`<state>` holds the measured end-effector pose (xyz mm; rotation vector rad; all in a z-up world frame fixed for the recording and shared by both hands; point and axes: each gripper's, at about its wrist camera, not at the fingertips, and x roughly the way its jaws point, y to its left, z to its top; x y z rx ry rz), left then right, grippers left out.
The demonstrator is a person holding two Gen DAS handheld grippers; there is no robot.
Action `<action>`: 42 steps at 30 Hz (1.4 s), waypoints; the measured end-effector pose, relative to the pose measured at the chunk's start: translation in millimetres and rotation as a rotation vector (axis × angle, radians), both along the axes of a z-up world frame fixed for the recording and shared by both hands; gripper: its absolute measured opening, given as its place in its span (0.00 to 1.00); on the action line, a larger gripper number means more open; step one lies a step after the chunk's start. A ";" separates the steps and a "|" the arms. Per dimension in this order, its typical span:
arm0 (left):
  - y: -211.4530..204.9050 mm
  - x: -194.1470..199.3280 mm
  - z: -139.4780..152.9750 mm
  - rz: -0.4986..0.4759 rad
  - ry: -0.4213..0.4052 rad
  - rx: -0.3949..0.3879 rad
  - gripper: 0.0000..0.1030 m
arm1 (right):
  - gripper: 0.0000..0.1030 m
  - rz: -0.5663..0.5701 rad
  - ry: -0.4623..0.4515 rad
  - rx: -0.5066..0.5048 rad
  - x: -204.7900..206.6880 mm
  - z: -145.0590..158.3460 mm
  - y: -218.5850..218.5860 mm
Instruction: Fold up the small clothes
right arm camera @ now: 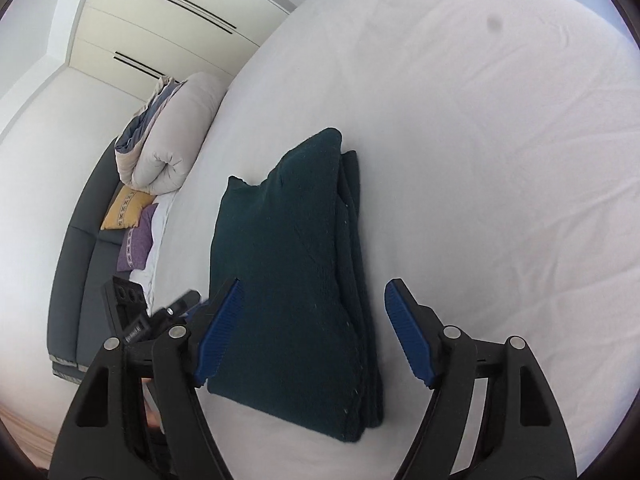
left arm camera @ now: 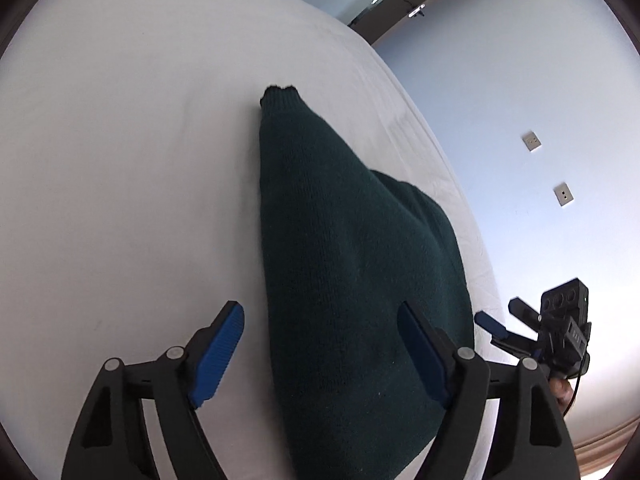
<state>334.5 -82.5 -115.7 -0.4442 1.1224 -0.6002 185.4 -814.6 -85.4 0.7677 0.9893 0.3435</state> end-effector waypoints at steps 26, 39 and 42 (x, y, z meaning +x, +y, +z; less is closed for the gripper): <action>-55.8 5.0 14.4 -0.025 0.074 0.219 0.40 | 0.19 0.136 0.073 -0.571 74.0 1.9 114.9; 11.5 -126.9 100.1 -0.013 -0.106 0.273 0.39 | 0.18 0.215 -0.121 -0.635 -44.8 87.2 206.3; 43.3 -164.9 104.3 0.004 -0.108 0.274 0.39 | 0.18 0.252 -0.147 -0.614 -88.0 93.9 232.3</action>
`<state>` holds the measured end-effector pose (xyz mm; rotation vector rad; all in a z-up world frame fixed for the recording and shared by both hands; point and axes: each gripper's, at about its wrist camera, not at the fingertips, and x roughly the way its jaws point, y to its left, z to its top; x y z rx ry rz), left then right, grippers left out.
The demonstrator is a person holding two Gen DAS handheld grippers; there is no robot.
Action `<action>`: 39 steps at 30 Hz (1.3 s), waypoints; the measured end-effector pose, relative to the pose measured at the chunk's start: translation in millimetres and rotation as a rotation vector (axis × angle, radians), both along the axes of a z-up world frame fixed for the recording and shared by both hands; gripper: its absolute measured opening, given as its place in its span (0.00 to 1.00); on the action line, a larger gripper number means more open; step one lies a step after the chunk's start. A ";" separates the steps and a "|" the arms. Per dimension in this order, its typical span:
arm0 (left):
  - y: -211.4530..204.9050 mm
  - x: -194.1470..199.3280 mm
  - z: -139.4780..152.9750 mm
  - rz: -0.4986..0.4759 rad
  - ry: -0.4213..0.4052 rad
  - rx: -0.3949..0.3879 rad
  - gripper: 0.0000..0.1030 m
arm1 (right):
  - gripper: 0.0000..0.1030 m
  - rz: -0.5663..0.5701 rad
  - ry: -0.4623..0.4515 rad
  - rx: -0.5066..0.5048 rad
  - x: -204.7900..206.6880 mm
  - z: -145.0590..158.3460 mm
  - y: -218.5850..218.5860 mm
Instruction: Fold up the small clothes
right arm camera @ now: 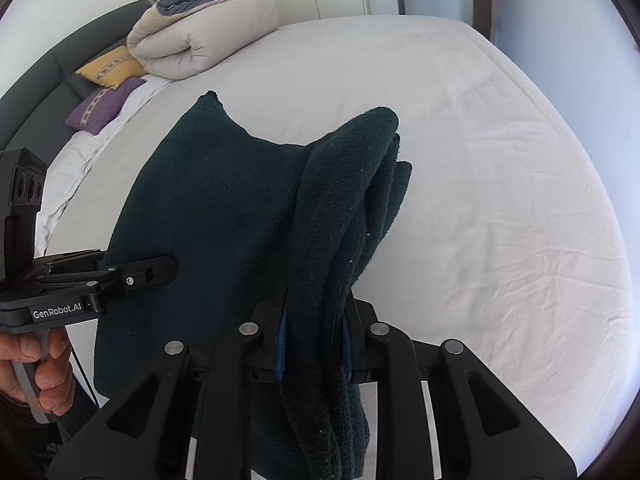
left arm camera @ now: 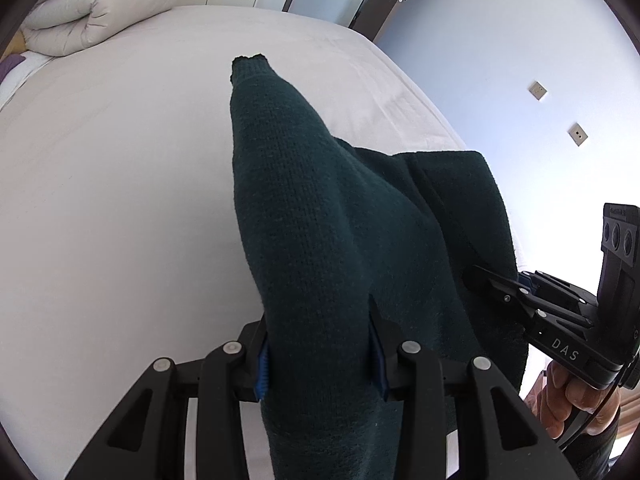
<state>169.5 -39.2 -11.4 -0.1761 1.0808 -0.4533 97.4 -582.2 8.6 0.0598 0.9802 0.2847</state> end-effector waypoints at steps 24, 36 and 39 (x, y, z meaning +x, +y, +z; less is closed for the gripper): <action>73.4 -81.4 -109.8 0.048 0.058 0.038 0.58 | 0.20 -0.049 0.198 0.129 -86.2 -143.9 64.0; 81.0 -87.0 -106.6 0.134 0.023 -0.024 0.72 | 0.44 -0.124 0.094 0.191 -70.2 -144.4 67.7; 83.4 -101.5 -90.3 0.164 -0.046 0.010 0.72 | 0.44 -0.172 0.013 0.226 -98.2 -122.0 45.9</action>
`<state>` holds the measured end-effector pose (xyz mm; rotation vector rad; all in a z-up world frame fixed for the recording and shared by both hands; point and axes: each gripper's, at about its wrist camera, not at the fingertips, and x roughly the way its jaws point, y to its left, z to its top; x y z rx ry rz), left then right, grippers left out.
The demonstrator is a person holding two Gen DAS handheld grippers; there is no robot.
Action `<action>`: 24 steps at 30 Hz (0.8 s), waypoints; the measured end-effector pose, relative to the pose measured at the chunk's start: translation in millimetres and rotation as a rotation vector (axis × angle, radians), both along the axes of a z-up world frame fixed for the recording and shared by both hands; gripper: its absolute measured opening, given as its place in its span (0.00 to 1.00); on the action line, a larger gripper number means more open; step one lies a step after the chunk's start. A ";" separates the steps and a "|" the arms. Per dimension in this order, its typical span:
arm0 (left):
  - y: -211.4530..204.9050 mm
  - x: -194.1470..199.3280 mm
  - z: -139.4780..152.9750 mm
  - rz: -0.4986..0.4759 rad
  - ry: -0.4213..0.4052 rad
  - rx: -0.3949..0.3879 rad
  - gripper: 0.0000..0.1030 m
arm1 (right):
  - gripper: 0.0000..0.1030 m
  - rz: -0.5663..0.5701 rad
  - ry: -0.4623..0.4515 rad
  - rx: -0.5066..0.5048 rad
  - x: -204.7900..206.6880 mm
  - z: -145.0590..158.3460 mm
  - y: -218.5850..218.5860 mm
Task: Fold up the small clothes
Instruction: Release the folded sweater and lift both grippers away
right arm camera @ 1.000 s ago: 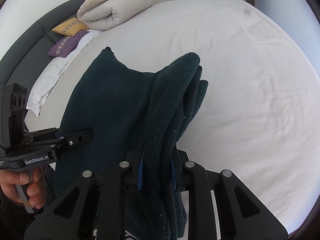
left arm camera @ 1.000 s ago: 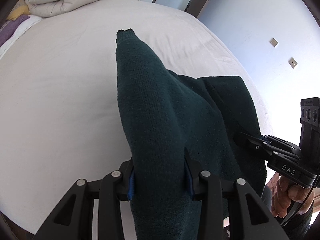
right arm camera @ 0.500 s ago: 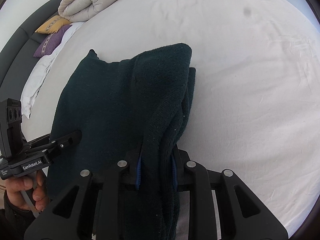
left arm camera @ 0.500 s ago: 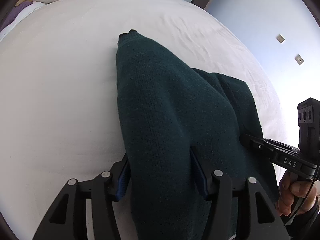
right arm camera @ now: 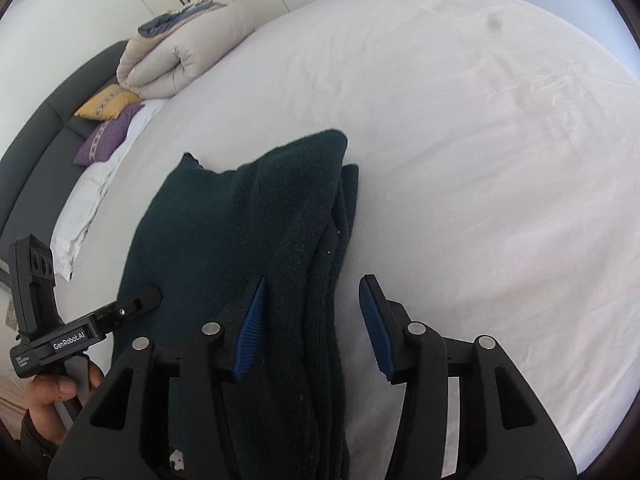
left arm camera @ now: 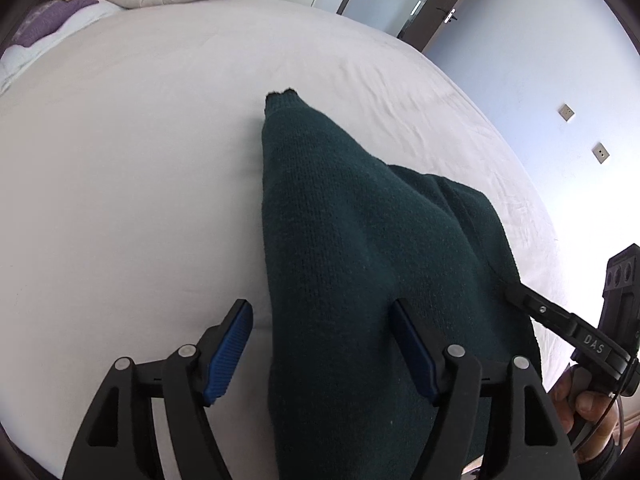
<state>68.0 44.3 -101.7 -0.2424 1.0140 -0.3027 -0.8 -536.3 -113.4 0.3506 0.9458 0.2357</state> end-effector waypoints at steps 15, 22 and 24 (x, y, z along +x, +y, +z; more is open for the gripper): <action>17.3 -158.5 205.6 0.420 -0.946 0.186 1.00 | 1.00 -0.374 -0.787 -0.213 -166.2 180.9 -51.1; 0.4 -206.5 257.9 0.283 -1.217 0.416 1.00 | 1.00 -0.378 -1.007 -0.317 -215.5 259.1 -44.4; -3.3 -210.2 265.8 0.285 -1.211 0.461 1.00 | 1.00 -0.378 -1.055 -0.360 -225.4 271.6 -39.1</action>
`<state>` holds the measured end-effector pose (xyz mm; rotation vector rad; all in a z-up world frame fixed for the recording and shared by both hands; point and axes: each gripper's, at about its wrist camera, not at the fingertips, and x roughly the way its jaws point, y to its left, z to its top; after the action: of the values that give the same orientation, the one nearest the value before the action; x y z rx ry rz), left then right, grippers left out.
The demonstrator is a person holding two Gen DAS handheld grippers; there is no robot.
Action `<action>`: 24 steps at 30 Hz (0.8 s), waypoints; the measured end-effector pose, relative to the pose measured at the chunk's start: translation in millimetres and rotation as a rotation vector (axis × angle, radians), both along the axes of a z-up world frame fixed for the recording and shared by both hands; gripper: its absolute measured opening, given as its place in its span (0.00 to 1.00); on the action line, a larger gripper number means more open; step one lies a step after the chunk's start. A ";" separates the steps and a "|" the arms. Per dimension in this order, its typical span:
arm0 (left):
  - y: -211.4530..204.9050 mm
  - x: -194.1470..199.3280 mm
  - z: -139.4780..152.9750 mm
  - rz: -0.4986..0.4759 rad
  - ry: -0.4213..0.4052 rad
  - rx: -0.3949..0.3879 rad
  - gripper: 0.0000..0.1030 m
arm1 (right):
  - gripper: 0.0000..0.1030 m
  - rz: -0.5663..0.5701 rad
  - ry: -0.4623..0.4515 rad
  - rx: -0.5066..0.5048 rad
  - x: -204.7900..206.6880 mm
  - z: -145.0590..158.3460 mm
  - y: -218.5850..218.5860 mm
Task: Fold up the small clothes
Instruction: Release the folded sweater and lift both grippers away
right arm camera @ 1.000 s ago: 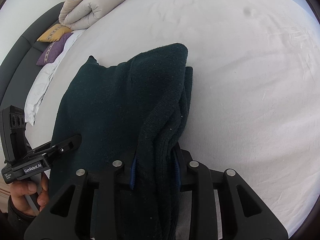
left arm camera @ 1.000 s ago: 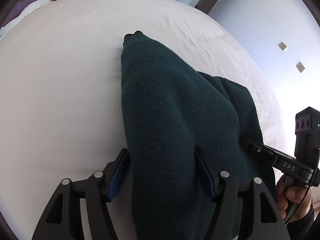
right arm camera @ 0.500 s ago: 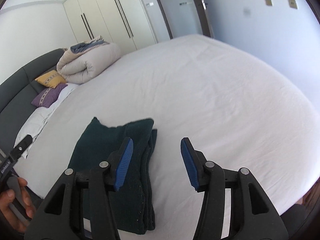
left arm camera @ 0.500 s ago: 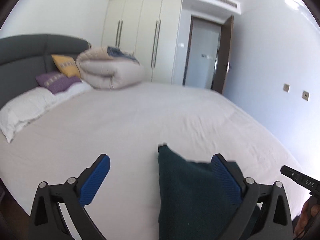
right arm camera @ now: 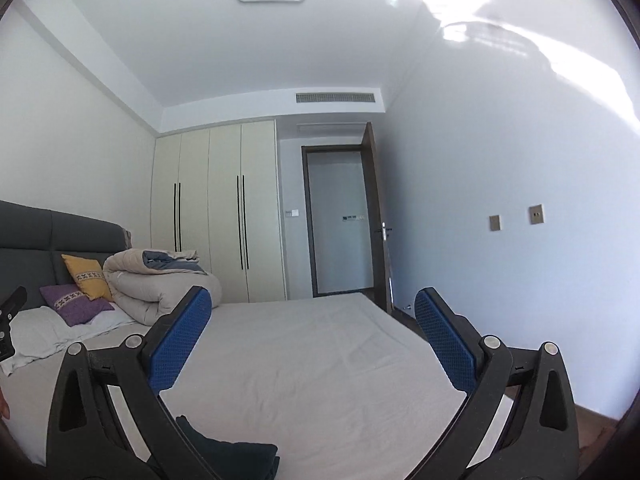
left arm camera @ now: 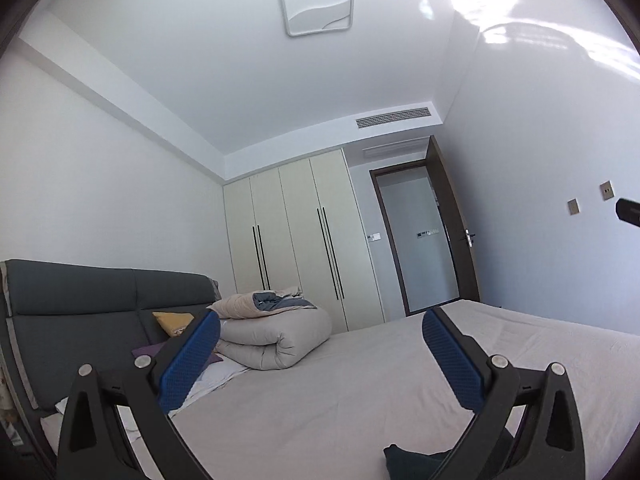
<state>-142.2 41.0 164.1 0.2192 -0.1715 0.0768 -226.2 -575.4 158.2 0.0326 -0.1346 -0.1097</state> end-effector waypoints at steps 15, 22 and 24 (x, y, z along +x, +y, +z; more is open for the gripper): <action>-6.0 54.4 -76.6 -0.038 0.573 -0.080 1.00 | 1.00 0.039 0.306 0.008 50.2 -56.7 26.1; 1.7 72.7 -139.5 -0.043 0.815 -0.174 1.00 | 1.00 -0.030 0.623 0.030 104.9 -148.1 33.9; 1.1 75.6 -150.2 -0.030 0.858 -0.180 1.00 | 1.00 -0.036 0.693 0.009 113.9 -175.6 43.0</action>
<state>-66.6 42.1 13.9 0.0559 0.6841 -0.0359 -112.3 -532.5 -17.4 -0.0002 0.5580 -0.1523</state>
